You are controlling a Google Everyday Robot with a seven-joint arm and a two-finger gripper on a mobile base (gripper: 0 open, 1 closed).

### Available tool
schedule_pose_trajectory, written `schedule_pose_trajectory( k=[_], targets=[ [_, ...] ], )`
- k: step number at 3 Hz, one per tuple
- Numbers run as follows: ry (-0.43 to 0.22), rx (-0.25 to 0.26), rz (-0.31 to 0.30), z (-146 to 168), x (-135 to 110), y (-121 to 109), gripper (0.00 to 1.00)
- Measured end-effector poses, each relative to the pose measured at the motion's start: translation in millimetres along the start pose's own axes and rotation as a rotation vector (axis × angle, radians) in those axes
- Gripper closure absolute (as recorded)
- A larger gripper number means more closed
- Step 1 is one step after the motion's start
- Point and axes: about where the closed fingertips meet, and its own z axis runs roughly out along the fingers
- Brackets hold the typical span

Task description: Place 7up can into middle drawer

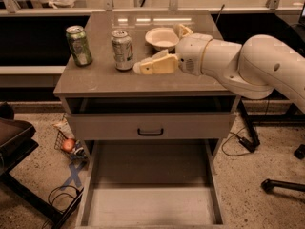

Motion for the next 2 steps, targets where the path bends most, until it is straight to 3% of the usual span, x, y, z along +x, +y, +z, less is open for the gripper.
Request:
schedule_pose_trajectory(
  k=[1, 2],
  targets=[
    [0.0, 0.0, 0.0, 0.1, 0.0, 0.1, 0.0],
    [-0.016, -0.022, -0.009, 40.2, -2.0, -12.8, 0.0]
  ],
)
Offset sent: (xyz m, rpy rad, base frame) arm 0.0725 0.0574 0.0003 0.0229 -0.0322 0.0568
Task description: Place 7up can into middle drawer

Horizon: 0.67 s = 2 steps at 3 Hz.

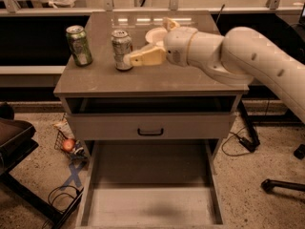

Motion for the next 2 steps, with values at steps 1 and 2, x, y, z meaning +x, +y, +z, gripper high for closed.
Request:
schedule_pose_trajectory(
  k=[1, 2],
  targets=[
    [-0.003, -0.025, -0.011, 43.8, 0.3, -14.2, 0.0],
    [0.0, -0.045, -0.009, 78.5, 6.4, -24.4, 0.0]
  ],
)
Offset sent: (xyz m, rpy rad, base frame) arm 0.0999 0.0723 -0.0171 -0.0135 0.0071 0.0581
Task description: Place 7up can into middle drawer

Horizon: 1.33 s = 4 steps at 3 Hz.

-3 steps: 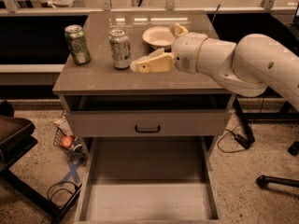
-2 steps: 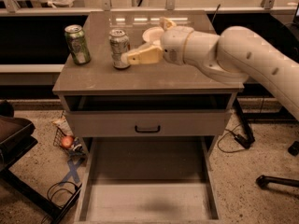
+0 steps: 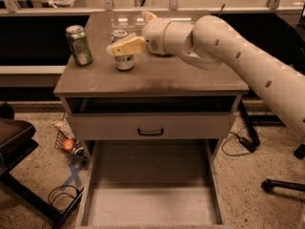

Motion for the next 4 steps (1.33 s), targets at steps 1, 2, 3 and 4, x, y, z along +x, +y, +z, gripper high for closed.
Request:
schedule_pose_trajectory(
  k=[1, 2, 3, 4],
  targets=[
    [-0.006, -0.032, 0.065, 41.8, 27.7, 8.8, 0.0],
    [-0.006, -0.04, 0.071, 50.3, 34.0, 6.5, 0.0],
    [-0.011, -0.041, 0.06, 55.5, 39.6, 6.4, 0.18],
    [-0.012, -0.045, 0.059, 57.6, 39.3, 8.3, 0.41]
  ],
)
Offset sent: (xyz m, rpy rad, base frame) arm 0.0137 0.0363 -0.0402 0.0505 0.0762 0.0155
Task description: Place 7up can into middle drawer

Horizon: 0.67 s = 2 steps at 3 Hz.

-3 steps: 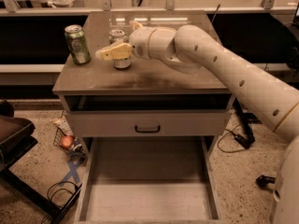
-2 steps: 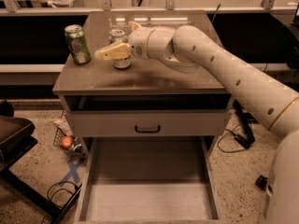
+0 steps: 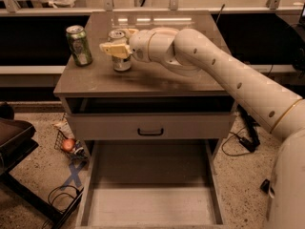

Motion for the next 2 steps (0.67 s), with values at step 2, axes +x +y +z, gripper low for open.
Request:
schedule_pose_trajectory(
  k=[2],
  targets=[
    [-0.001, -0.008, 0.0, 4.2, -0.7, 4.0, 0.87]
  ],
)
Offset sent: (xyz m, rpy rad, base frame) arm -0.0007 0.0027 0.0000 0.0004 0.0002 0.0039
